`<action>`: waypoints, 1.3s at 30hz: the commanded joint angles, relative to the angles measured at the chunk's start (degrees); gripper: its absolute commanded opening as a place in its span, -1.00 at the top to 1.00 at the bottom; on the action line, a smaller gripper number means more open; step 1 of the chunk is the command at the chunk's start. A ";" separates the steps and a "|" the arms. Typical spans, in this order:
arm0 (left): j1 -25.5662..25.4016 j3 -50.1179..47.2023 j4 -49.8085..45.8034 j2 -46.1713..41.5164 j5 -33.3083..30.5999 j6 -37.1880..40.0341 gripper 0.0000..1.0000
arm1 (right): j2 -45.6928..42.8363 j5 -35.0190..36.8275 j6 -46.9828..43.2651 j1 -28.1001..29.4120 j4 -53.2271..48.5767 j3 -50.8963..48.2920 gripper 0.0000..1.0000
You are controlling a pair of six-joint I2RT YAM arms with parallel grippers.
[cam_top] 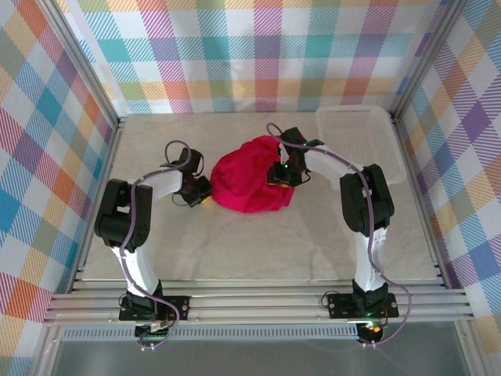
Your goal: Fold the inside-out t-shirt
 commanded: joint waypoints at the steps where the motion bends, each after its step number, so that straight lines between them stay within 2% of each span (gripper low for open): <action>1: -2.31 4.49 18.28 4.27 5.18 0.37 1.00 | -0.27 -3.42 1.54 0.19 0.71 3.95 0.81; 2: -2.26 5.06 17.21 3.21 5.06 0.88 1.00 | -1.13 -3.81 1.65 0.19 0.41 4.36 0.98; 3: -2.22 5.52 16.06 2.22 4.71 1.33 1.00 | -2.00 -4.00 1.65 0.10 -0.07 4.63 1.00; 10: -0.91 8.55 4.89 -11.66 1.04 4.66 1.00 | -13.15 -1.19 0.80 -0.16 -5.61 10.90 1.00; 14: 0.04 14.97 -4.54 -18.40 -2.22 7.44 1.00 | -18.62 1.57 -0.90 -0.22 -8.57 17.25 1.00; 17: 0.30 18.16 -8.38 -22.95 -4.22 9.11 1.00 | -20.60 2.09 -2.45 -0.18 -9.30 17.96 1.00; 18: 0.41 18.56 -9.05 -23.77 -4.14 9.52 1.00 | -20.54 1.51 -2.92 -0.15 -9.51 17.25 0.93; 19: 0.42 18.62 -9.72 -24.40 -3.90 10.04 1.00 | -20.28 1.10 -3.26 -0.16 -9.73 15.90 0.74; 21: 0.40 17.32 -9.85 -25.23 -2.59 11.04 0.66 | -19.73 0.94 -3.51 -0.16 -9.44 12.80 0.37; 23: 0.46 14.21 -8.13 -25.94 -1.21 11.61 0.29 | -19.64 0.51 -3.70 -0.11 -8.08 8.58 -0.09; 25: 0.37 10.81 -5.59 -26.18 0.31 12.16 0.12 | -20.52 0.23 -4.03 0.01 -5.13 3.75 -0.43; 27: 0.42 8.31 -3.49 -25.55 2.58 13.42 0.04 | -21.50 -0.83 -5.49 0.10 -1.55 -1.30 -0.59; 30: 0.42 6.18 -2.88 -22.36 4.08 15.88 0.03 | -22.05 -0.50 -5.69 0.10 3.73 -8.81 -0.55; 32: 0.49 4.74 -1.96 -19.56 3.33 17.36 0.05 | -20.82 -0.93 -5.34 0.10 5.96 -12.42 -0.38; 34: 0.66 2.86 0.64 -17.04 2.96 18.03 0.18 | -19.25 -1.66 -4.83 0.10 7.38 -14.37 -0.21; 39: 2.29 -0.94 11.47 -11.07 5.27 16.08 0.51 | -16.19 -2.50 -3.56 0.10 8.38 -14.96 -0.03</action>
